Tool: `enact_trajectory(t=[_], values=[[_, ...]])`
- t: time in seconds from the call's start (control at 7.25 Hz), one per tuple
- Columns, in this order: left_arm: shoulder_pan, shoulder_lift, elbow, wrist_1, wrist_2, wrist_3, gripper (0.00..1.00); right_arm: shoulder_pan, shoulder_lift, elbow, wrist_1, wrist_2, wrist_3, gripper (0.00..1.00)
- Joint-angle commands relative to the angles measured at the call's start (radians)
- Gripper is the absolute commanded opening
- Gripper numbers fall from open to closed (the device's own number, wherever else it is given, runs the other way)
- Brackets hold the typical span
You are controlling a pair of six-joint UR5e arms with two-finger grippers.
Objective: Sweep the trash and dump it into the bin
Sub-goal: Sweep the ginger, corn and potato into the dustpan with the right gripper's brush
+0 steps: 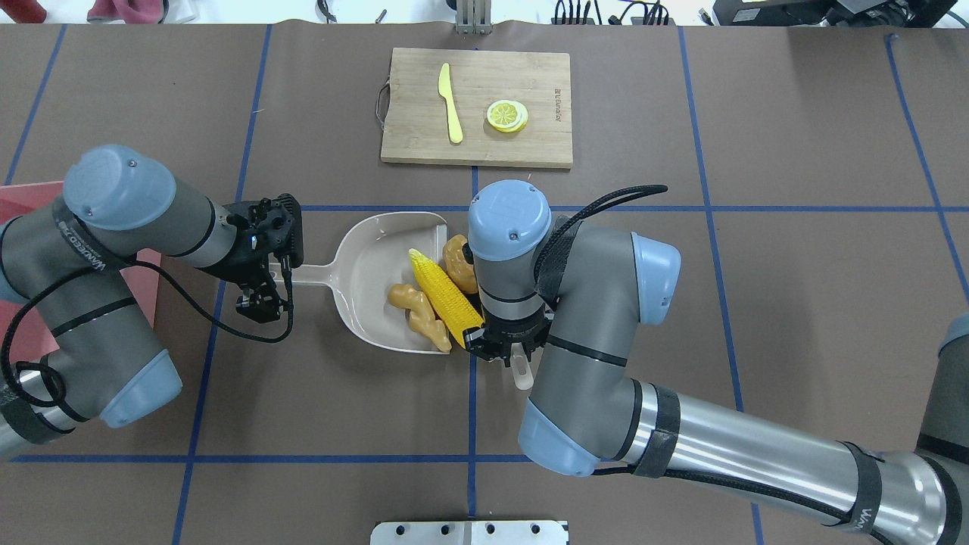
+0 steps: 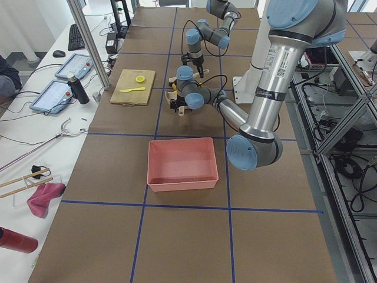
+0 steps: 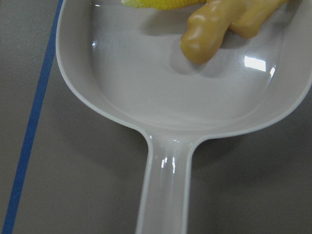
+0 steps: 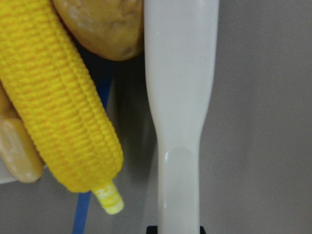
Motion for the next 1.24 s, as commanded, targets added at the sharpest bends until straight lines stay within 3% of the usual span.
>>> enact_trajectory(t=[0.0, 0.41, 0.69, 1.1], values=[[0.0, 0.002, -0.001, -0.001, 0.002, 0.001, 0.95, -0.002, -0.001, -0.018, 0.121, 0.063, 0.021, 0.0], [0.0, 0.003, 0.001, -0.005, 0.002, 0.001, 0.95, -0.007, -0.01, -0.018, 0.227, 0.076, 0.106, 0.0], [0.0, 0.006, 0.003, -0.006, 0.002, 0.001, 0.95, -0.01, -0.022, -0.021, 0.236, 0.074, 0.107, 0.0], [-0.003, 0.011, -0.001, -0.005, -0.01, -0.01, 0.9, -0.01, -0.019, -0.056, 0.38, 0.102, 0.134, 0.0]])
